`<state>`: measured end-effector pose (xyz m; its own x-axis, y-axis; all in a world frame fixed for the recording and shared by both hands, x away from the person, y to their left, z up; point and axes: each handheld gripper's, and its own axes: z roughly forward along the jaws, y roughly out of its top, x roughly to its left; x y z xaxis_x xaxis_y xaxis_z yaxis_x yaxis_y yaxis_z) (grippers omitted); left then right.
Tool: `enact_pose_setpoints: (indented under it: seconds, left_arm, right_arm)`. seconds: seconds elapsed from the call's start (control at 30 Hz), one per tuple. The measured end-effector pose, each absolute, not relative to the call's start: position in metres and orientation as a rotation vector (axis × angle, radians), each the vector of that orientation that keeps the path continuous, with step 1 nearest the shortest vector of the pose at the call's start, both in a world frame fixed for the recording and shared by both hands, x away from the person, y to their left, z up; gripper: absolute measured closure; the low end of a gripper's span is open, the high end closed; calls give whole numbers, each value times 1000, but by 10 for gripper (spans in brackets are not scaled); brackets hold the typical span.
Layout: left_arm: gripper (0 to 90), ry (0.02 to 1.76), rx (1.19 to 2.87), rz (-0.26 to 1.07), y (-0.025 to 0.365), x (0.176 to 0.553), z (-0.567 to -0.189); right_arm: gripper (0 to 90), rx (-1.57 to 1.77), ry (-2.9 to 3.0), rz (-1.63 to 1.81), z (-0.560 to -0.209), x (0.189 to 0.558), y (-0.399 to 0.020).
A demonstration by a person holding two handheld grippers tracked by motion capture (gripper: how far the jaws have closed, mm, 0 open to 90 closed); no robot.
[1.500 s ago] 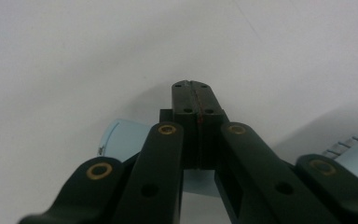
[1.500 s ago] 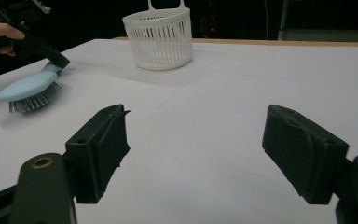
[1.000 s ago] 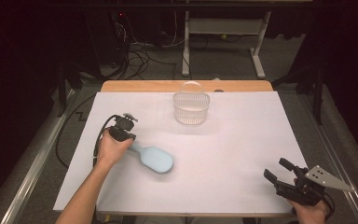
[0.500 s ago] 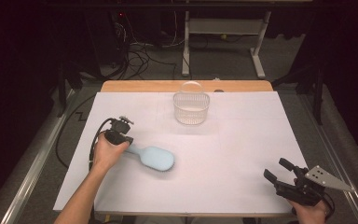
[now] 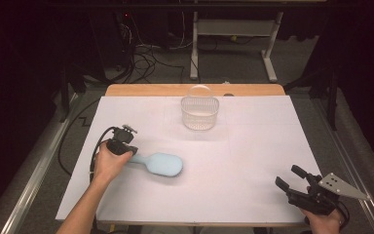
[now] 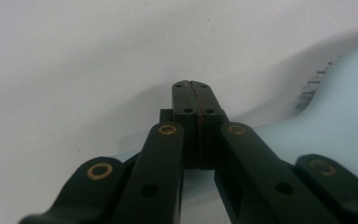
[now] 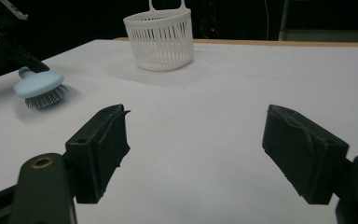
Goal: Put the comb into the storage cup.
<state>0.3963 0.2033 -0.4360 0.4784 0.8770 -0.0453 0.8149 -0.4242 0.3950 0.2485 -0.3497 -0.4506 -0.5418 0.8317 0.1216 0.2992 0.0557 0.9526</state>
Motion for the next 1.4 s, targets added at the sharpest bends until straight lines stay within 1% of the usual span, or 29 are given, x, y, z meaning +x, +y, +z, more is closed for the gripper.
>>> enact_pose_setpoints:
  seconds: [1.4]
  left_arm:
    - [900, 1374, 2313, 164, 207, 357, -438]
  right_arm:
    - [225, 1125, 1871, 1507, -450, 249, -349]
